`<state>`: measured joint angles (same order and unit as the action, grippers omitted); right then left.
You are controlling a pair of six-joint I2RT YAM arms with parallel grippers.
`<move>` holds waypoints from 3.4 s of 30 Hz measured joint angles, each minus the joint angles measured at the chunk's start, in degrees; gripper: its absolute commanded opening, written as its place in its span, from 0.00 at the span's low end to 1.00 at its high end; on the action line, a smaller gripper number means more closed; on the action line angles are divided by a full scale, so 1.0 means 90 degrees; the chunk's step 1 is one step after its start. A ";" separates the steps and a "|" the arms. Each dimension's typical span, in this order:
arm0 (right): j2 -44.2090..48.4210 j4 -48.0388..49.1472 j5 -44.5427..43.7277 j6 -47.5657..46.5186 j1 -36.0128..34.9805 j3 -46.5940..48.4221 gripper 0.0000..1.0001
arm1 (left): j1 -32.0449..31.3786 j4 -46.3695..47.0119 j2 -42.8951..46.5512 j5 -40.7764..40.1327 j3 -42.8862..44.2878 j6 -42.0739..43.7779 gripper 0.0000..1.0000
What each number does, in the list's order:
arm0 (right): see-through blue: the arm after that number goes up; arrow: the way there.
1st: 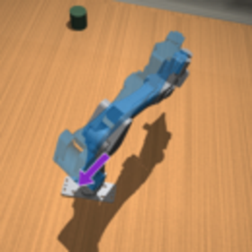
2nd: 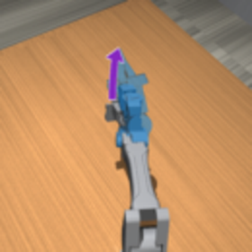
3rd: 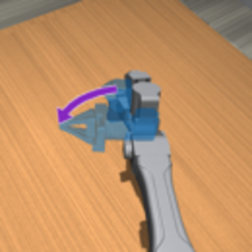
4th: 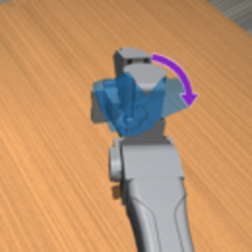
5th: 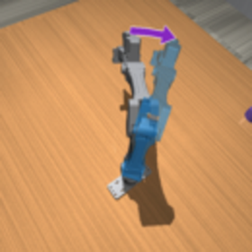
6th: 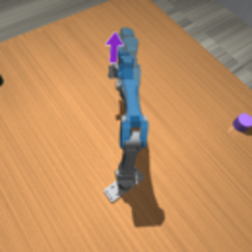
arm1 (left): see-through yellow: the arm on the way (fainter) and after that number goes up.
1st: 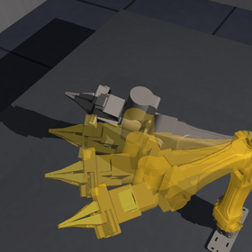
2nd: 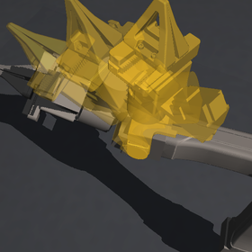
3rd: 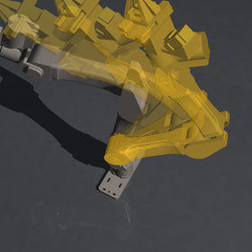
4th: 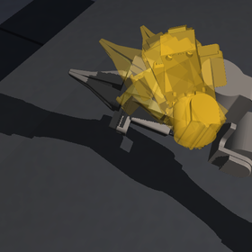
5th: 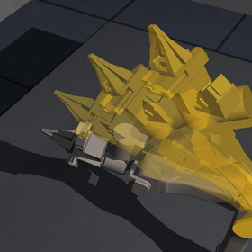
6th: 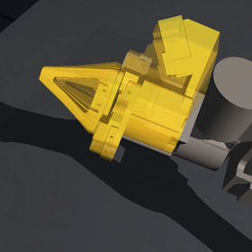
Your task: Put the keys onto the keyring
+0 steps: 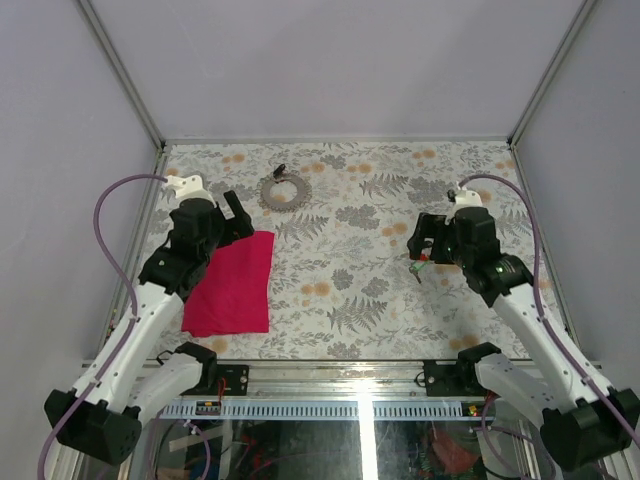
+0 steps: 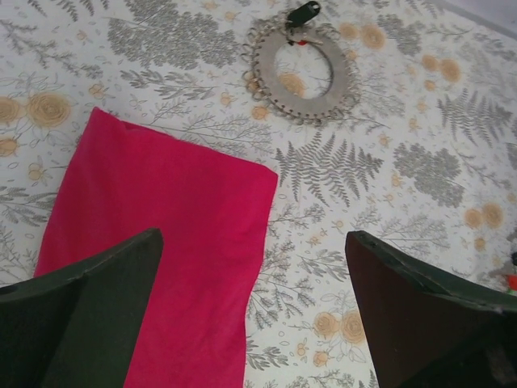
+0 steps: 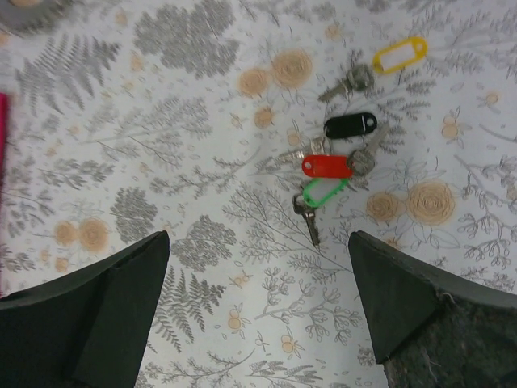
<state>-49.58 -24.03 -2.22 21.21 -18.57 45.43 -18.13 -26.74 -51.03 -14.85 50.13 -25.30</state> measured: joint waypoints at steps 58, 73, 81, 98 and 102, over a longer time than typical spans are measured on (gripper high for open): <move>-0.0102 -0.0869 0.1894 -0.0143 0.0015 -0.0160 0.99 | 0.0396 -0.0129 -0.9243 0.2470 0.6856 0.1326 1.00; -0.0102 -0.0974 0.2035 -0.0126 0.0015 -0.0073 0.99 | 0.0461 -0.0206 -0.9510 0.3087 0.7174 0.1321 0.95; -0.0102 -0.0974 0.2047 -0.0124 0.0015 -0.0073 0.99 | 0.0457 -0.0296 -0.9600 0.3181 0.7172 0.1321 0.94; -0.0024 -0.1003 0.2164 -0.0131 0.0017 -0.0066 0.99 | 0.0124 -0.0243 -0.9277 0.3162 0.6543 0.1447 0.91; 0.0163 -0.1018 0.2161 -0.0124 0.0017 -0.0061 0.99 | -0.0126 -0.0036 -0.8925 0.3038 0.5940 0.1474 0.91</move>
<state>-48.12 -33.19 17.23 20.10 -18.41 44.88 -19.27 -27.07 -131.35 12.49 103.59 -12.03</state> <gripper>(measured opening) 0.992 0.916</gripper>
